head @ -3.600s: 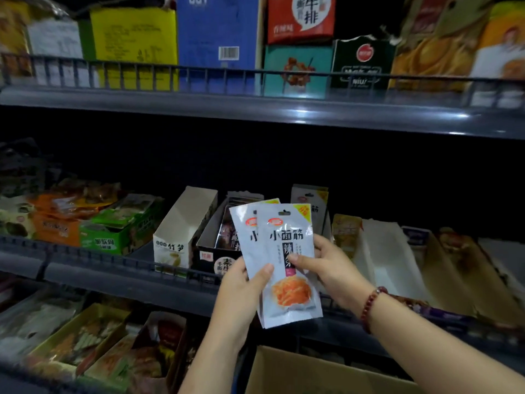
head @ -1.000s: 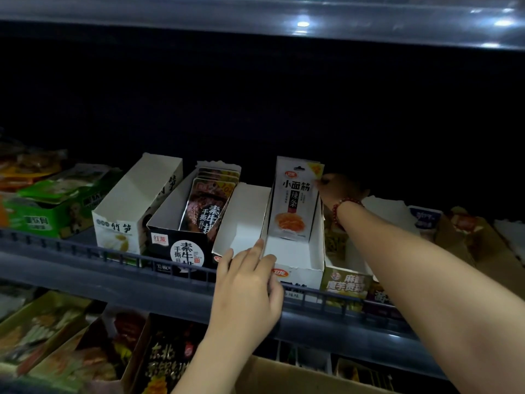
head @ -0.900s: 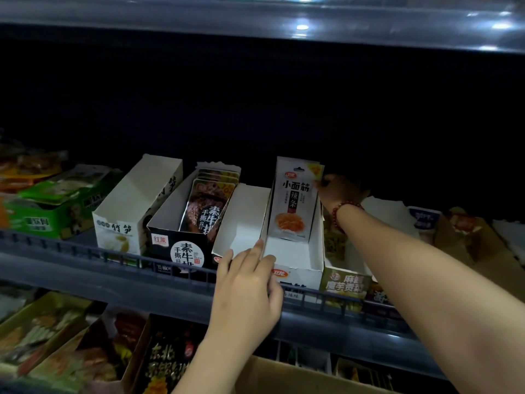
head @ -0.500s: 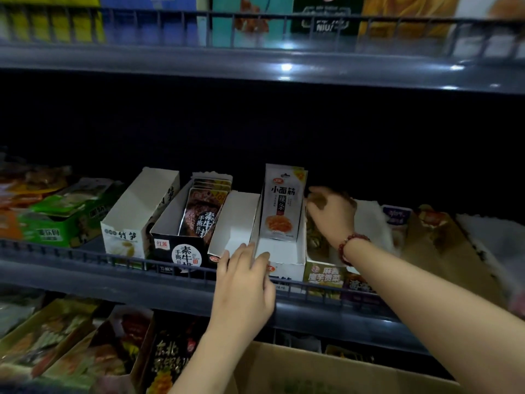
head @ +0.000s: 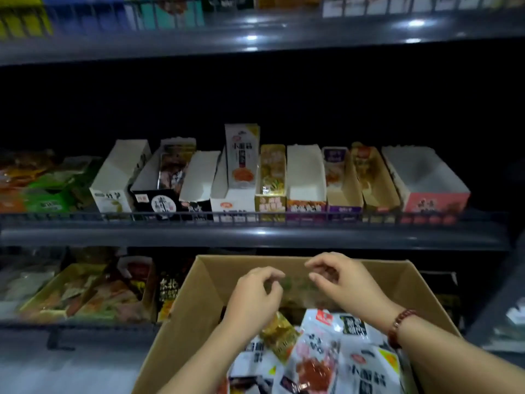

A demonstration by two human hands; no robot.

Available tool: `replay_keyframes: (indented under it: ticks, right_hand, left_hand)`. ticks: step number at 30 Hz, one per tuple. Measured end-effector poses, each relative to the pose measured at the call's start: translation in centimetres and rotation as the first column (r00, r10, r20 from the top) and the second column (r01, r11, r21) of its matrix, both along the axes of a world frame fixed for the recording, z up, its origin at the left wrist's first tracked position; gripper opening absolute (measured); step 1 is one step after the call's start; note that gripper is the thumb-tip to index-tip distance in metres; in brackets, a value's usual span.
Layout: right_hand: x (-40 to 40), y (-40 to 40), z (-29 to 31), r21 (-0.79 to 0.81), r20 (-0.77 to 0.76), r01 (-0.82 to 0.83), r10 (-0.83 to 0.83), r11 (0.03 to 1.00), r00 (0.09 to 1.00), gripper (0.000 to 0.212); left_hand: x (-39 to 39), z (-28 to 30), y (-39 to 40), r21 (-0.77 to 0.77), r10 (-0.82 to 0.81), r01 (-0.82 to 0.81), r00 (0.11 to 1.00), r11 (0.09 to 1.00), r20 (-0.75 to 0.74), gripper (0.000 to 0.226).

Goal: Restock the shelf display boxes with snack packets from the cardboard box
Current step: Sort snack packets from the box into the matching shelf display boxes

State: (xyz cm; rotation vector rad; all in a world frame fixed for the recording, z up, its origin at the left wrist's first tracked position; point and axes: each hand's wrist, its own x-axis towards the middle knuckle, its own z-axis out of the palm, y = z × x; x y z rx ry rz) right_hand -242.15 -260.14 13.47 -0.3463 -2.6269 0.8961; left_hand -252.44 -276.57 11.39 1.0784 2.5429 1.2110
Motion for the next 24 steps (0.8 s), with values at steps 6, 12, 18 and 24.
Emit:
replay_keyframes:
  ticks: [6,12,18,24]
  right_hand:
    - [7.1,2.2,-3.9,0.197,0.271,0.006,-0.06,0.98,0.961,0.023]
    - [9.5,3.7,-3.6,0.315,0.405,0.023,-0.156,0.949,0.901,0.04]
    - [10.1,4.7,-3.0,0.295,0.42,0.094,-0.217,0.951,0.881,0.054]
    - [11.6,6.1,-2.7,0.317,0.287,0.23,-0.324,0.92,0.901,0.053]
  left_hand:
    - [3.5,-2.8,1.6,-0.226,-0.095,0.131,0.982,0.965,0.165,0.027]
    - [3.9,-6.5,3.4,-0.417,-0.054,0.247,0.905,0.875,0.423,0.056]
    - [3.8,-8.1,5.1,-0.386,0.061,0.219,0.801,0.896,0.596,0.065]
    - [5.6,-9.2,5.9,-0.355,0.087,0.184,0.774,0.917,0.627,0.098]
